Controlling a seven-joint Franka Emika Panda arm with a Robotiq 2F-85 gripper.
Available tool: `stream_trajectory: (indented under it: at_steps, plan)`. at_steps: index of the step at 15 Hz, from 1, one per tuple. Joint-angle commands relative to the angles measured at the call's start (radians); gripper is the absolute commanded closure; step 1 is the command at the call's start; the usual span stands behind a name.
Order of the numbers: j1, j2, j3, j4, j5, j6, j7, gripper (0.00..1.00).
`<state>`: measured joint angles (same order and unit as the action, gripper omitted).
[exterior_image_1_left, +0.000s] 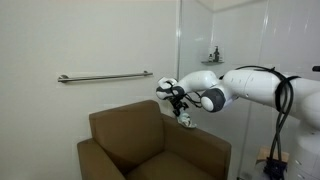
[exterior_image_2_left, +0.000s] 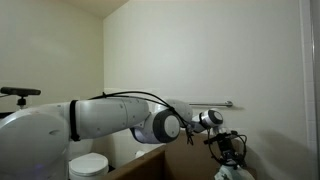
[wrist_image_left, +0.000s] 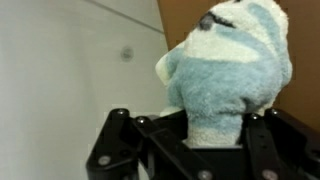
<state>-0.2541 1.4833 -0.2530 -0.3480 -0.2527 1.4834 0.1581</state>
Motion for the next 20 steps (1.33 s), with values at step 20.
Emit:
stream_trajectory:
  at_steps: [20]
  plan:
    - [0.028,0.023,-0.006,-0.21,-0.031,0.38,0.099,0.95]
